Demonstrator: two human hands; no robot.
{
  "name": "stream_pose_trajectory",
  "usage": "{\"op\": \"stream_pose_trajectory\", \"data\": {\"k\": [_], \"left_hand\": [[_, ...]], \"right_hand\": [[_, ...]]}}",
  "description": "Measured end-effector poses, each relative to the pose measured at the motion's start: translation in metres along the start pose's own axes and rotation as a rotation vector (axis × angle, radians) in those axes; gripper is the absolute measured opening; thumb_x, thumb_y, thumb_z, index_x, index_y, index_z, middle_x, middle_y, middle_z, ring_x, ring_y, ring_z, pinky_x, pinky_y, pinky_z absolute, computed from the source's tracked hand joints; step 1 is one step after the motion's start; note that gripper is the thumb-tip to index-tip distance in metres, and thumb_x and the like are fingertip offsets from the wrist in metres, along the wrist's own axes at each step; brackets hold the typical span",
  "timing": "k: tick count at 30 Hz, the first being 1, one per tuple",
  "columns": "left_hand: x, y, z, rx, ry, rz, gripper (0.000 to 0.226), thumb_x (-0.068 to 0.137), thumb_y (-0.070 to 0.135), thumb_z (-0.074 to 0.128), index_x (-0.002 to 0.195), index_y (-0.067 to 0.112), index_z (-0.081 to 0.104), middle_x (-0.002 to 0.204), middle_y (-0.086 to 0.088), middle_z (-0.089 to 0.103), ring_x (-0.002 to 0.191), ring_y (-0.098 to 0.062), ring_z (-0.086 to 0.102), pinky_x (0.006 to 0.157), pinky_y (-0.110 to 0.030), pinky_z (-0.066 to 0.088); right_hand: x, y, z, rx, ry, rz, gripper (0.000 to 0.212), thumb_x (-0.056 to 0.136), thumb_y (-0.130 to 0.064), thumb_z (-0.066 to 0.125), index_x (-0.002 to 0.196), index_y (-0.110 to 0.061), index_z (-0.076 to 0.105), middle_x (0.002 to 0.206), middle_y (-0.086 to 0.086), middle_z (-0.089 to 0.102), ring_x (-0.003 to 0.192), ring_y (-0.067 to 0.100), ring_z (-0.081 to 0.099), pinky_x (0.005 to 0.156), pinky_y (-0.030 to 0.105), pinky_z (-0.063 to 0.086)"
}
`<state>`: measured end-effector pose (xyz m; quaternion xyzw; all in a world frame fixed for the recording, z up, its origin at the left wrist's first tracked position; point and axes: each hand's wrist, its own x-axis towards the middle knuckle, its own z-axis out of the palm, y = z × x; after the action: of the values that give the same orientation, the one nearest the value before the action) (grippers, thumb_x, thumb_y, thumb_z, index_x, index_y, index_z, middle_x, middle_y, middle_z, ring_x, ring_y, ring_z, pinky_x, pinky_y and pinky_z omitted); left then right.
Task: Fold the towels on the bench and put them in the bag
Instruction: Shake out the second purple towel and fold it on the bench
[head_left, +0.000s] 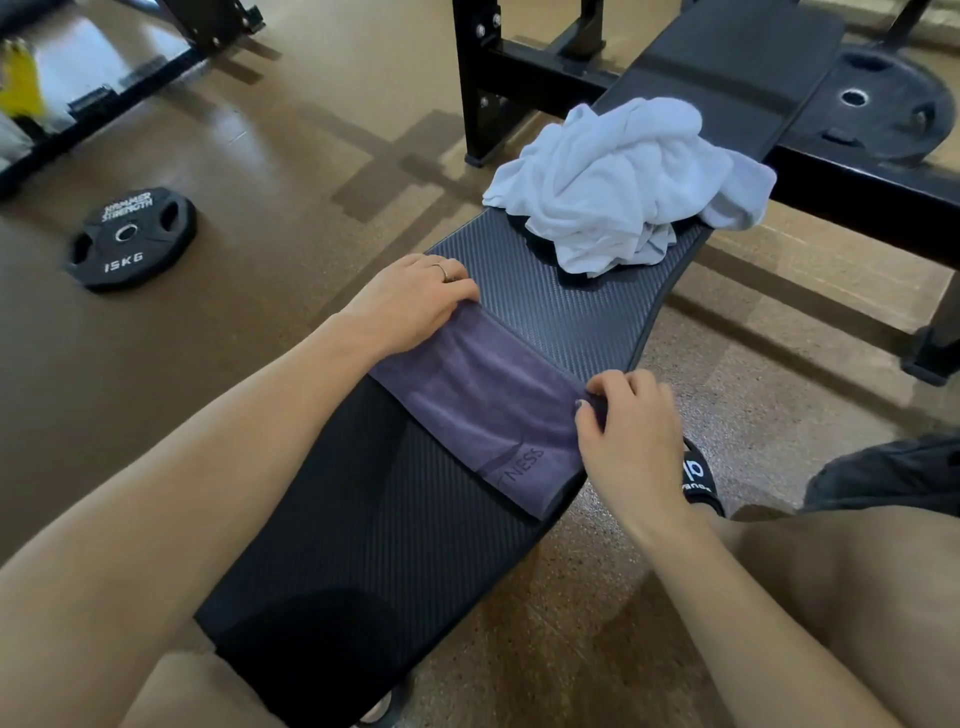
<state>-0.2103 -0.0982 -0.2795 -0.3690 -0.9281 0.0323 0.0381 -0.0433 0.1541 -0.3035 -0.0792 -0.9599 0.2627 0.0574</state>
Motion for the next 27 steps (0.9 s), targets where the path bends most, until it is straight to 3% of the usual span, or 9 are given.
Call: {"op": "stream_pose_trajectory", "data": {"k": [5, 10, 17, 21, 27], "left_hand": [[0.015, -0.001, -0.007, -0.03, -0.068, 0.032, 0.017, 0.097, 0.013, 0.053, 0.11, 0.014, 0.065, 0.109, -0.004, 0.062, 0.096, -0.028, 0.059, 0.077, -0.043, 0.051], [0.02, -0.005, -0.011, -0.021, -0.126, 0.086, 0.011, 0.096, 0.014, 0.052, 0.103, 0.017, 0.059, 0.106, 0.001, 0.057, 0.093, -0.021, 0.054, 0.062, -0.034, 0.039], [0.021, -0.003, -0.016, -0.168, -0.161, -0.012, 0.009, 0.098, 0.015, 0.051, 0.099, 0.02, 0.057, 0.103, 0.007, 0.058, 0.09, -0.016, 0.053, 0.07, -0.039, 0.048], [0.022, -0.002, -0.015, -0.204, -0.16, -0.026, 0.01, 0.097, 0.012, 0.046, 0.096, 0.021, 0.05, 0.099, 0.007, 0.056, 0.088, -0.016, 0.049, 0.073, -0.04, 0.048], [0.02, -0.001, -0.007, -0.158, -0.114, -0.045, 0.016, 0.101, 0.015, 0.045, 0.108, 0.019, 0.058, 0.111, 0.003, 0.057, 0.1, -0.019, 0.052, 0.07, -0.037, 0.043]], "right_hand": [[0.003, 0.008, -0.001, 0.157, -0.068, 0.08, 0.005, 0.094, -0.02, 0.061, 0.09, -0.019, 0.058, 0.098, 0.0, 0.055, 0.096, 0.023, 0.051, 0.085, 0.043, 0.046], [0.013, 0.01, -0.006, 0.269, -0.185, 0.162, 0.006, 0.089, -0.018, 0.064, 0.089, -0.019, 0.058, 0.096, -0.001, 0.053, 0.097, 0.021, 0.05, 0.084, 0.036, 0.042], [0.022, 0.011, -0.008, 0.233, -0.248, 0.198, 0.008, 0.087, -0.016, 0.065, 0.083, -0.015, 0.058, 0.091, 0.002, 0.054, 0.089, 0.023, 0.053, 0.075, 0.034, 0.04], [0.019, 0.011, -0.008, 0.235, -0.236, 0.187, 0.014, 0.093, -0.026, 0.064, 0.084, -0.018, 0.056, 0.094, 0.003, 0.053, 0.088, 0.021, 0.051, 0.076, 0.033, 0.038], [0.024, 0.012, -0.007, 0.19, -0.264, 0.172, 0.014, 0.095, -0.022, 0.063, 0.085, -0.015, 0.056, 0.099, 0.006, 0.052, 0.091, 0.021, 0.048, 0.08, 0.03, 0.033]]}}
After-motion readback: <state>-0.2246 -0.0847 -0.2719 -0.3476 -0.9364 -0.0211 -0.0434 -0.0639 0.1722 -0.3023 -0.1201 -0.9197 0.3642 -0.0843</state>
